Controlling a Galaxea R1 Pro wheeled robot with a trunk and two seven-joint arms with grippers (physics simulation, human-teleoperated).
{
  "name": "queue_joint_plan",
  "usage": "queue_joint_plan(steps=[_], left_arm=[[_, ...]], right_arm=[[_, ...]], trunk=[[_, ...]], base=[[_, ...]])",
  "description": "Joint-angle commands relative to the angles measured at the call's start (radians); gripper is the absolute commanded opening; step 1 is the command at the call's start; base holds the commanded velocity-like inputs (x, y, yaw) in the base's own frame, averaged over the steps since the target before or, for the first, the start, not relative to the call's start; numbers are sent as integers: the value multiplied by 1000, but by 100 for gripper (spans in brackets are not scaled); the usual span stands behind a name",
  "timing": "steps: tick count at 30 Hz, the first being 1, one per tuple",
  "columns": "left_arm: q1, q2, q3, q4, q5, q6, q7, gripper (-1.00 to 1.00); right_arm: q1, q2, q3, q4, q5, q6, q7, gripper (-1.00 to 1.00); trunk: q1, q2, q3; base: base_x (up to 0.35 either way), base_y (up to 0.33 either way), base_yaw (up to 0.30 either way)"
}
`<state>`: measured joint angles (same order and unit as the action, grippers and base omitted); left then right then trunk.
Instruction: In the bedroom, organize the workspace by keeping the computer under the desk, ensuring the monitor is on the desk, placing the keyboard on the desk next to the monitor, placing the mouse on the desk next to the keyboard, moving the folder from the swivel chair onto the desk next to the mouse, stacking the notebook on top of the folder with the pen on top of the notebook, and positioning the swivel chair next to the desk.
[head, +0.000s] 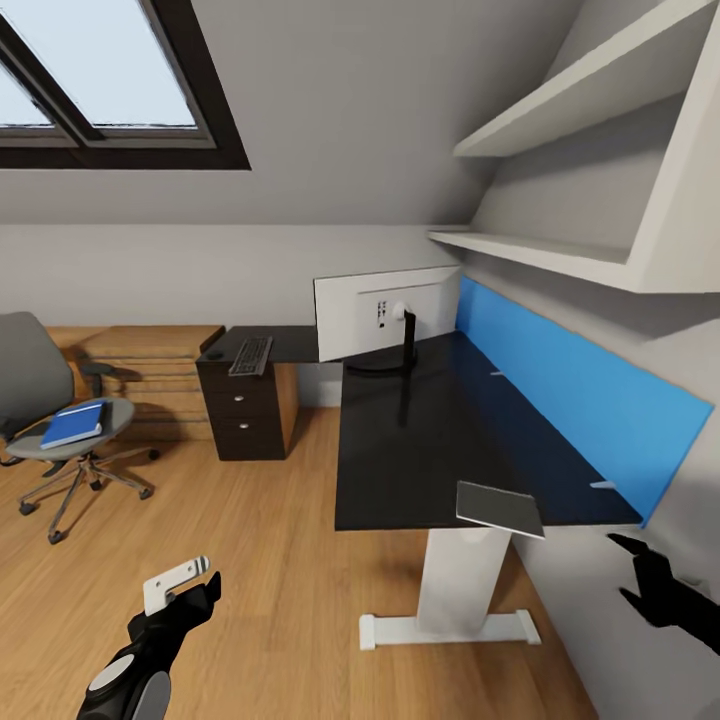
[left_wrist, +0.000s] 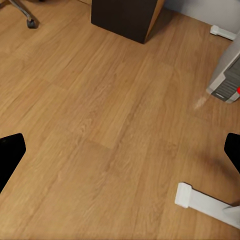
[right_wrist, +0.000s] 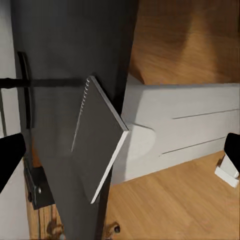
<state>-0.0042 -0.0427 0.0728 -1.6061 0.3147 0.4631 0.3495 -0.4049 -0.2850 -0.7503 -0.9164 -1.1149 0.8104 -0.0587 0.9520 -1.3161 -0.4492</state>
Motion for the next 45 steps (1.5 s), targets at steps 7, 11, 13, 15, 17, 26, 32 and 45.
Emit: queue_joint_plan(steps=[7, 11, 13, 15, 17, 26, 32, 45], left_arm=[[0, -2, 0, 1, 10, 3, 6, 100], [0, -1, -1, 9, 10, 2, 7, 100], [0, -1, -1, 10, 9, 2, 7, 100], [0, -2, -1, 11, 9, 2, 8, 100], [0, -2, -1, 11, 9, 2, 7, 100], [0, 0, 0, 12, 9, 2, 8, 100], [0, 0, 0, 17, 9, 2, 9, 100], [0, -1, 0, 35, 7, 2, 9, 100]], right_arm=[[-2, 132, 80, 26, -18, -336, 24, 100], [-2, 157, 103, -2, -21, -359, 184, 100], [-2, 169, 105, -7, -23, -356, 270, 100], [-2, 172, 106, -5, -23, -353, 286, 100], [-2, 175, 106, -3, -24, -351, 295, 100], [-2, 176, 109, -4, -14, -357, 304, 100], [-2, 175, 108, -4, -22, -354, 305, 100], [-2, 176, 109, -4, -132, -338, 303, 100]], trunk=[[27, -50, -23], [42, -78, -36], [50, -92, -42], [58, -106, -48], [65, -120, -54], [100, -183, -83], [123, -225, -101], [173, -316, -142]], base=[[0, 0, 0], [0, 0, 0], [0, 0, 0], [0, 0, 0], [0, 0, 0], [0, 0, 0], [0, 0, 0], [0, 0, 0]])
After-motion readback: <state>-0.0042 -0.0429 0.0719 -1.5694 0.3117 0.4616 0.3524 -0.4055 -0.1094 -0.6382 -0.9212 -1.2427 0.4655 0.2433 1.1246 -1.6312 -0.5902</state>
